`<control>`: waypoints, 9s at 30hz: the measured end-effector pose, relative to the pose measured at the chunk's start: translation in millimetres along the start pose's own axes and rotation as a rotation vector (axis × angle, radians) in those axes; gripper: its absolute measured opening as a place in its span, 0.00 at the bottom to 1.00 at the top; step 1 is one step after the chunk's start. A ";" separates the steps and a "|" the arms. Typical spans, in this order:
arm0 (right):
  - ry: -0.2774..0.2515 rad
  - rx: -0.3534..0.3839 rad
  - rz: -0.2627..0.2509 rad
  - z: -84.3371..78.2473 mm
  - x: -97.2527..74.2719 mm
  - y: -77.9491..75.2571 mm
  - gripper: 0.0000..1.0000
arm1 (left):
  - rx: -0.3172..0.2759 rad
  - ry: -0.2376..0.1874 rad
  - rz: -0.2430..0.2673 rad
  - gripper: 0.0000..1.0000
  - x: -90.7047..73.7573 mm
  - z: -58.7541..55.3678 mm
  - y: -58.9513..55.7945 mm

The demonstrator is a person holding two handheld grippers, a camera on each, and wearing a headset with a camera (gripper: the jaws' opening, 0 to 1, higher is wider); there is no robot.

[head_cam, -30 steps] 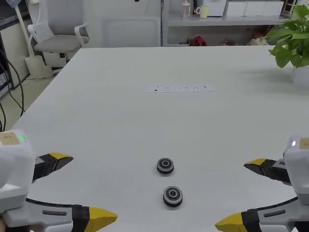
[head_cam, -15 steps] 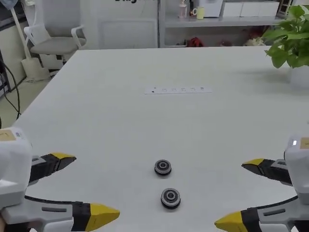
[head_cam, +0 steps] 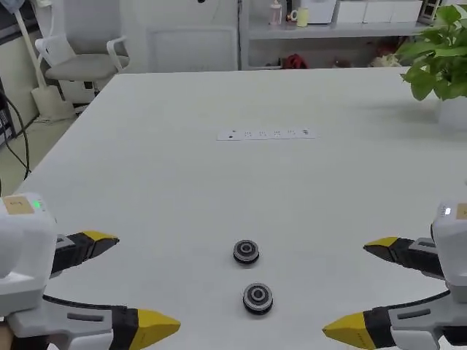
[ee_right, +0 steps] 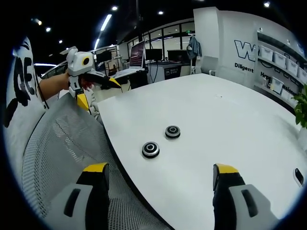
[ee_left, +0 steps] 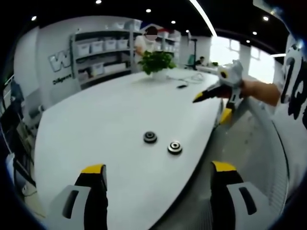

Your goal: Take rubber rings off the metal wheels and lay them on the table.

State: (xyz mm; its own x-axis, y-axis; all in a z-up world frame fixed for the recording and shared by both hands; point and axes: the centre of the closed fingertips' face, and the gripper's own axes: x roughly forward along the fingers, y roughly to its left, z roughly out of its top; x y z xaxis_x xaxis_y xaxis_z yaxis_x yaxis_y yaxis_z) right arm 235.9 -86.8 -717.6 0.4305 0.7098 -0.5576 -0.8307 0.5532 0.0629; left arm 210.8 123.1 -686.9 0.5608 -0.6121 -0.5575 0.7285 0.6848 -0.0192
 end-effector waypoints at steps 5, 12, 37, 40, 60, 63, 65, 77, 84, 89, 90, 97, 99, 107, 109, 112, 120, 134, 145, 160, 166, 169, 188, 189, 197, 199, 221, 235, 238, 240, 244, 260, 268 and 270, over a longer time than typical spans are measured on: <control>-0.011 -0.017 0.007 7.1 2.9 0.1 0.84 | 0.009 0.004 -0.006 0.89 2.6 0.4 1.1; -0.014 -0.030 0.039 10.7 8.7 3.5 0.84 | 0.020 0.003 -0.013 0.88 6.7 3.0 4.4; 0.023 -0.145 0.106 9.2 42.5 -8.2 0.78 | 0.140 0.028 -0.083 0.86 48.2 14.6 10.4; 0.031 -0.160 0.121 6.4 46.9 -7.4 0.76 | 0.145 0.041 -0.095 0.85 53.1 12.3 10.1; 0.077 -0.183 0.205 -8.3 78.3 -3.2 0.66 | 0.186 0.093 -0.178 0.77 87.4 3.5 4.6; 0.086 -0.189 0.219 -10.5 82.8 -1.8 0.62 | 0.197 0.103 -0.191 0.76 92.9 1.5 1.7; 0.093 -0.193 0.225 -11.9 85.7 -1.4 0.61 | 0.198 0.107 -0.200 0.76 95.9 0.1 0.5; 0.121 -0.204 0.271 -16.5 99.4 4.1 0.54 | 0.210 0.131 -0.234 0.70 111.5 -3.5 -7.5; 0.124 -0.200 0.290 -16.0 103.7 7.1 0.51 | 0.221 0.151 -0.255 0.65 120.4 -7.6 -13.7; 0.132 -0.212 0.305 -16.2 105.6 10.8 0.50 | 0.229 0.163 -0.269 0.63 125.9 -9.4 -17.7; 0.133 -0.213 0.307 -16.2 105.7 11.0 0.50 | 0.231 0.165 -0.271 0.63 126.7 -9.7 -18.6; 0.143 -0.221 0.326 -18.1 108.3 15.6 0.47 | 0.226 0.177 -0.293 0.60 135.0 -11.9 -26.2; 0.147 -0.227 0.331 -19.3 109.0 16.6 0.47 | 0.223 0.181 -0.301 0.58 137.7 -12.9 -28.4; 0.152 -0.227 0.339 -21.2 111.2 18.5 0.45 | 0.212 0.189 -0.323 0.51 148.0 -14.9 -36.2; 0.153 -0.224 0.341 -22.1 111.5 19.1 0.45 | 0.208 0.187 -0.334 0.48 149.9 -14.5 -39.6; 0.157 -0.220 0.340 -24.4 111.6 18.8 0.45 | 0.210 0.182 -0.345 0.44 152.6 -14.3 -44.0; 0.164 -0.209 0.334 -27.3 111.1 17.2 0.46 | 0.210 0.197 -0.364 0.39 157.9 -20.9 -52.6; 0.167 -0.195 0.335 -30.1 111.1 16.6 0.46 | 0.235 0.175 -0.367 0.26 162.5 -19.6 -58.3; 0.172 -0.196 0.343 -31.7 112.1 19.1 0.45 | 0.260 0.161 -0.322 0.16 165.5 -20.3 -51.9; 0.164 -0.194 0.356 -26.7 115.3 23.2 0.36 | 0.248 0.126 -0.292 0.14 165.2 -20.5 -51.0; 0.147 -0.144 0.368 -22.9 118.1 28.9 0.33 | 0.248 0.123 -0.288 0.14 166.0 -20.5 -50.7; 0.143 -0.126 0.369 -22.9 119.8 30.2 0.29 | 0.249 0.118 -0.287 0.14 165.5 -20.3 -51.2; 0.157 -0.150 0.347 -32.1 121.0 27.1 0.21 | 0.250 0.103 -0.281 0.14 165.0 -20.4 -50.7; 0.157 -0.150 0.346 -32.3 120.8 26.6 0.21 | 0.251 0.103 -0.281 0.14 165.0 -20.4 -50.6; 0.171 -0.144 0.345 -37.0 117.8 22.8 0.12 | 0.255 0.102 -0.280 0.14 164.7 -20.6 -50.7; 0.173 -0.148 0.345 -37.1 117.7 22.6 0.12 | 0.255 0.102 -0.280 0.14 164.7 -20.6 -50.8; 0.165 0.065 0.329 -33.5 112.0 14.3 0.00 | 0.270 0.103 -0.280 0.14 165.1 -20.8 -50.7; 0.109 0.215 0.309 -22.9 112.1 6.4 0.00 | 0.262 0.108 -0.275 0.13 165.5 -20.6 -51.3; 0.107 0.202 0.315 -20.8 111.2 9.4 0.00 | 0.260 0.113 -0.273 0.13 165.8 -20.4 -51.4; 0.110 0.199 0.316 -20.8 111.9 9.7 0.00 | 0.260 0.116 -0.270 0.13 165.8 -20.4 -51.5; 0.113 0.192 0.323 -20.2 111.0 12.7 0.00 | 0.263 0.121 -0.268 0.13 165.7 -20.8 -51.6; 0.090 0.104 0.399 0.2 113.6 35.6 0.00 | 0.268 0.121 -0.272 0.12 165.3 -19.0 -51.0; 0.104 0.156 0.368 -14.3 112.3 24.3 0.00 | 0.271 0.120 -0.274 0.12 164.6 -19.1 -51.4; 0.101 0.161 0.357 -14.5 111.7 21.0 0.00 | 0.270 0.120 -0.275 0.13 164.3 -19.2 -51.5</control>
State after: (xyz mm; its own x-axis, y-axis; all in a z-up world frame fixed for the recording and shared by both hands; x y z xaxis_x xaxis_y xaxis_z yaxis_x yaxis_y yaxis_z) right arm 261.5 -2.2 -790.6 0.0811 0.8278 -0.5551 -0.8523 0.3463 0.3919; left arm 257.8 -5.1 -793.4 0.2923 -0.6966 -0.6553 0.9310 0.3638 0.0285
